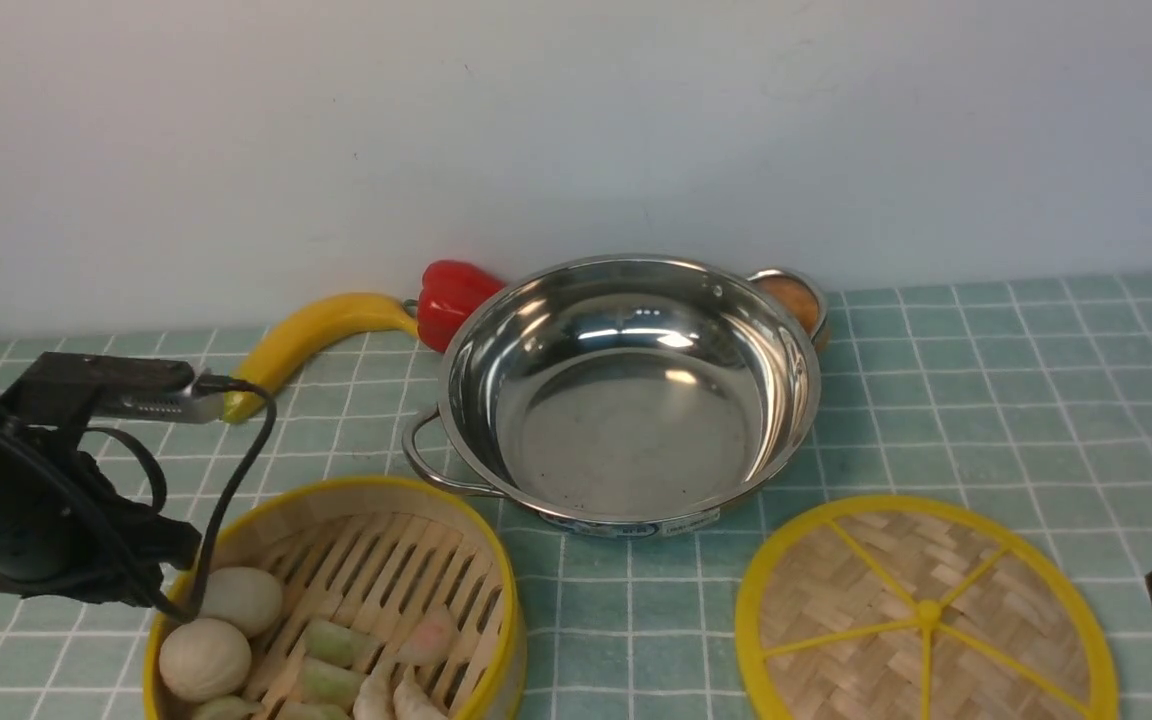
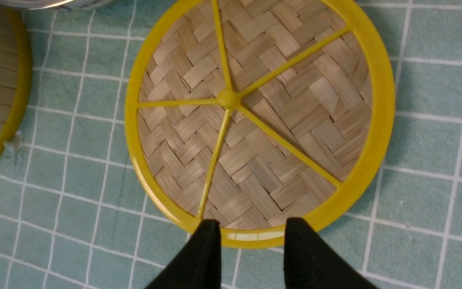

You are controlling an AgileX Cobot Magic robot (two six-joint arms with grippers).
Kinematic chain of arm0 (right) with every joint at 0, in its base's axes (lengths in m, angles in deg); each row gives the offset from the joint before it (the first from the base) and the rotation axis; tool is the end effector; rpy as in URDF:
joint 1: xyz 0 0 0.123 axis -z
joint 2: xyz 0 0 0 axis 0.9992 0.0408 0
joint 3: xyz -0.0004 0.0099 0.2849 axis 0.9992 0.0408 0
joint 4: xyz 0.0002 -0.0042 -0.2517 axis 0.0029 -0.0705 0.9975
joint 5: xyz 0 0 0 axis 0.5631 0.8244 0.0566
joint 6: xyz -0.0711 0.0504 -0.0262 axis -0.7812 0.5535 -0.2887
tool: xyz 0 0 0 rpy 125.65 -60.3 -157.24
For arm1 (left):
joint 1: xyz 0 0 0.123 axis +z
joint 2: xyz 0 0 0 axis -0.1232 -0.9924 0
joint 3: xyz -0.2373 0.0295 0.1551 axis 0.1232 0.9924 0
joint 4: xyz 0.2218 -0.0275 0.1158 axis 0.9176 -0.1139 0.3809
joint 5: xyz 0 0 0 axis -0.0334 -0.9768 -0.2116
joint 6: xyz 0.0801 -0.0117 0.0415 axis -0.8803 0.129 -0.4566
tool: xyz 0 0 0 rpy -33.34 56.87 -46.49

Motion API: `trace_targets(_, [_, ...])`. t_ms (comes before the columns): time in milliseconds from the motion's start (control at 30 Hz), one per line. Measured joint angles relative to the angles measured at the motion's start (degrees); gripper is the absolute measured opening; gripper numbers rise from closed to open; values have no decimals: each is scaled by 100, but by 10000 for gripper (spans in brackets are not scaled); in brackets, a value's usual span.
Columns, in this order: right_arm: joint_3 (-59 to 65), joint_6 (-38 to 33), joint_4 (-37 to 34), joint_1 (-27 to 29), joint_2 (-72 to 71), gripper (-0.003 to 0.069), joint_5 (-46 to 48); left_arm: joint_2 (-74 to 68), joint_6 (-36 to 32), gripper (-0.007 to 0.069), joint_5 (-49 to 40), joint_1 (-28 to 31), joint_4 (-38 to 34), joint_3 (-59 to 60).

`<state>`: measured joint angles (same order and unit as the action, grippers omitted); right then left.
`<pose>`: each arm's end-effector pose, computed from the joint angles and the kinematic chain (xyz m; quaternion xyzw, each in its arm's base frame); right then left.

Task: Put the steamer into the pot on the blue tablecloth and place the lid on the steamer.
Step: 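Grasp the rim of the steamer basket holding the buns with the left gripper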

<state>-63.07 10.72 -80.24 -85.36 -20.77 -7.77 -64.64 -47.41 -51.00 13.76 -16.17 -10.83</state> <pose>0.1695 0.0299 0.2845 0.0029 0.9651 0.2024 0.1661 0.2813 0.0297 0.2048 0.0470 0.9927 -0.0005 0.1106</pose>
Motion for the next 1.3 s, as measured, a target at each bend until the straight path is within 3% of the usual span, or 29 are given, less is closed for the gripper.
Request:
trace_targets(300, [0, 0, -11, 0, 0, 242, 5, -46, -517, 243, 10, 0, -367, 0])
trace_targets(1300, [0, 0, -81, 0, 0, 242, -39, -595, -570, 224, 331, 0, -373, 0])
